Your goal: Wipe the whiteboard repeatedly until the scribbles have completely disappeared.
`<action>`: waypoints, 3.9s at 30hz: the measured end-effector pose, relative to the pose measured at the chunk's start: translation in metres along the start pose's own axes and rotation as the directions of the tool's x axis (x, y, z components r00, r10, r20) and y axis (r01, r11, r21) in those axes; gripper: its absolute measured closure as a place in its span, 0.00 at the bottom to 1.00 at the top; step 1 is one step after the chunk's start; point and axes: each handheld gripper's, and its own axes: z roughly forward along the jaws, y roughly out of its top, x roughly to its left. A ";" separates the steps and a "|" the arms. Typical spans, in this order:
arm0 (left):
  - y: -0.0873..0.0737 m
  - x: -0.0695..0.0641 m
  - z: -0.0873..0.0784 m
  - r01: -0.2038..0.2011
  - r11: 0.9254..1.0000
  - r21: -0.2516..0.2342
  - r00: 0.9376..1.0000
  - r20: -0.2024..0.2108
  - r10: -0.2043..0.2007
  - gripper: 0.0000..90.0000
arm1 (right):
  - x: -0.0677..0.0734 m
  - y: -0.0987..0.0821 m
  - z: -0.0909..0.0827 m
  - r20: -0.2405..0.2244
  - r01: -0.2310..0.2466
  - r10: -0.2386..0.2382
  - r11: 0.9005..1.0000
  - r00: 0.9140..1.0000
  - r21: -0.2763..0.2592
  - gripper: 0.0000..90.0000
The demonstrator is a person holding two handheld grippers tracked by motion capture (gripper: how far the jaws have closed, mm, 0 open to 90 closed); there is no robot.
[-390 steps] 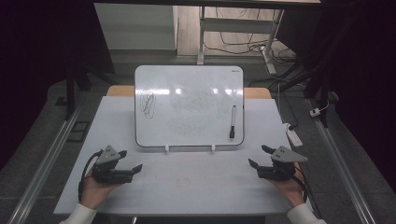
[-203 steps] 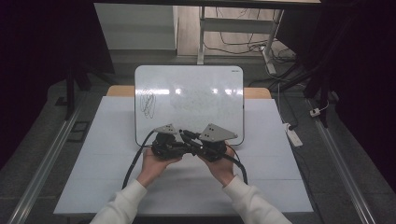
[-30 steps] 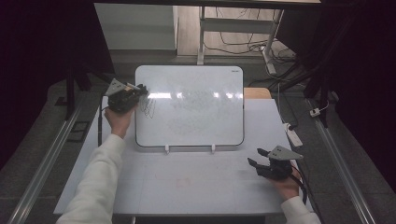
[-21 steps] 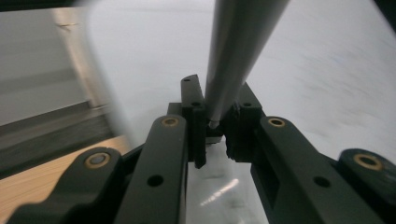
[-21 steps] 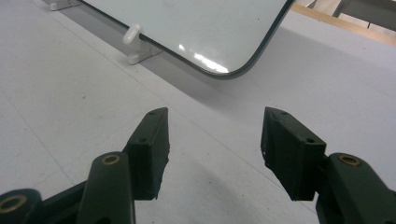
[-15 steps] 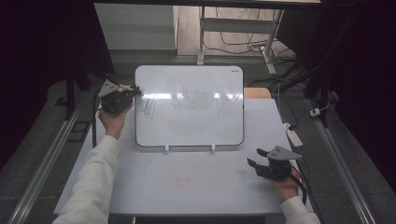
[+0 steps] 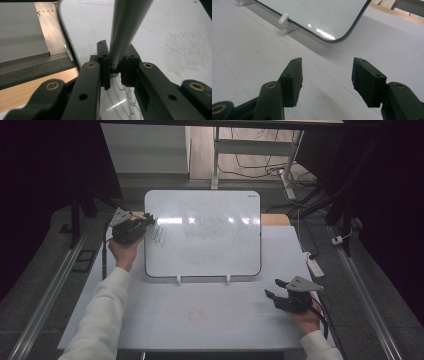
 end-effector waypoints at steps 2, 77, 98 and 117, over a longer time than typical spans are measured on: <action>-0.004 -0.008 0.004 0.004 1.000 0.001 1.000 0.031 -0.004 0.87 | 0.000 0.000 0.001 0.000 -0.001 0.001 1.000 1.000 0.005 0.46; -0.024 -0.031 0.000 -0.063 0.998 0.030 0.996 0.066 0.061 0.87 | 0.004 0.001 0.004 -0.011 0.015 -0.015 1.000 1.000 0.019 0.46; -0.032 -0.036 0.000 -0.037 0.998 0.043 0.993 0.114 0.032 0.87 | 0.005 0.001 0.006 -0.018 0.019 -0.018 0.999 1.000 0.026 0.46; -0.044 -0.039 -0.011 -0.059 0.996 0.065 0.992 0.119 0.051 0.87 | 0.006 0.001 0.008 -0.022 0.027 -0.026 0.999 0.999 0.031 0.46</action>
